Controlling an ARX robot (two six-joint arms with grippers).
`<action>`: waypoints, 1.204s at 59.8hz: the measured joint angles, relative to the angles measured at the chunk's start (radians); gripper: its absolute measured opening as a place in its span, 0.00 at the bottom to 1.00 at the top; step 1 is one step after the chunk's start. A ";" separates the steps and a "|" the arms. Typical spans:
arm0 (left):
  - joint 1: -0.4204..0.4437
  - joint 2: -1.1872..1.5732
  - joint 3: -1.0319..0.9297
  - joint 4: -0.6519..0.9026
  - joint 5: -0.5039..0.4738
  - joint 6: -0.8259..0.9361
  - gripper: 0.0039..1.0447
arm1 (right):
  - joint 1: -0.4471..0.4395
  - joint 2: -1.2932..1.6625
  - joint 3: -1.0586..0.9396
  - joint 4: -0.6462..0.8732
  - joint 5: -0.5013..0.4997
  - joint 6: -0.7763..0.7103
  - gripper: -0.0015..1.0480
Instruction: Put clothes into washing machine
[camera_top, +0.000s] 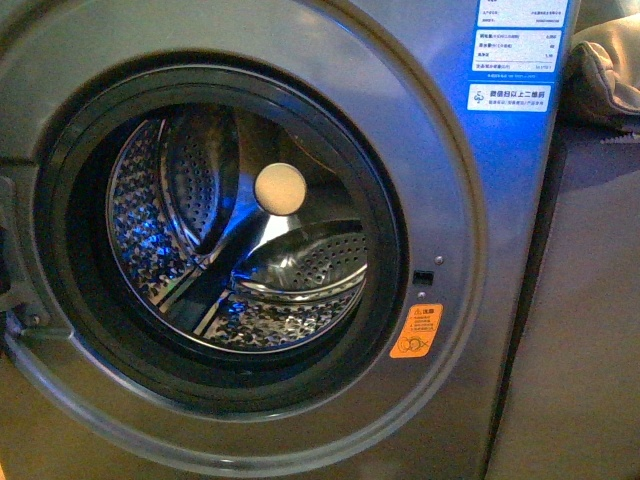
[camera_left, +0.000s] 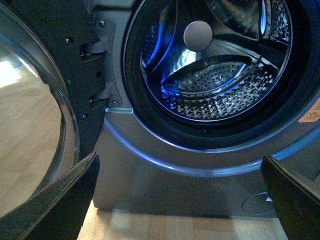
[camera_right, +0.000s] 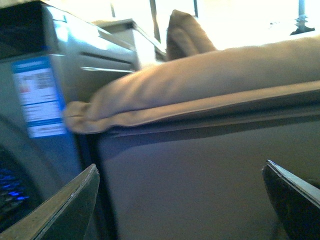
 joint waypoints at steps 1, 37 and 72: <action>0.000 0.000 0.000 0.000 -0.001 0.000 0.94 | -0.008 0.019 0.026 -0.034 0.012 -0.017 0.93; 0.000 0.000 0.000 -0.001 0.000 0.000 0.94 | -0.122 0.934 0.926 -1.344 0.252 -0.815 0.93; 0.000 0.000 0.000 -0.001 0.000 0.000 0.94 | -0.032 1.445 1.052 -1.185 0.465 -0.918 0.93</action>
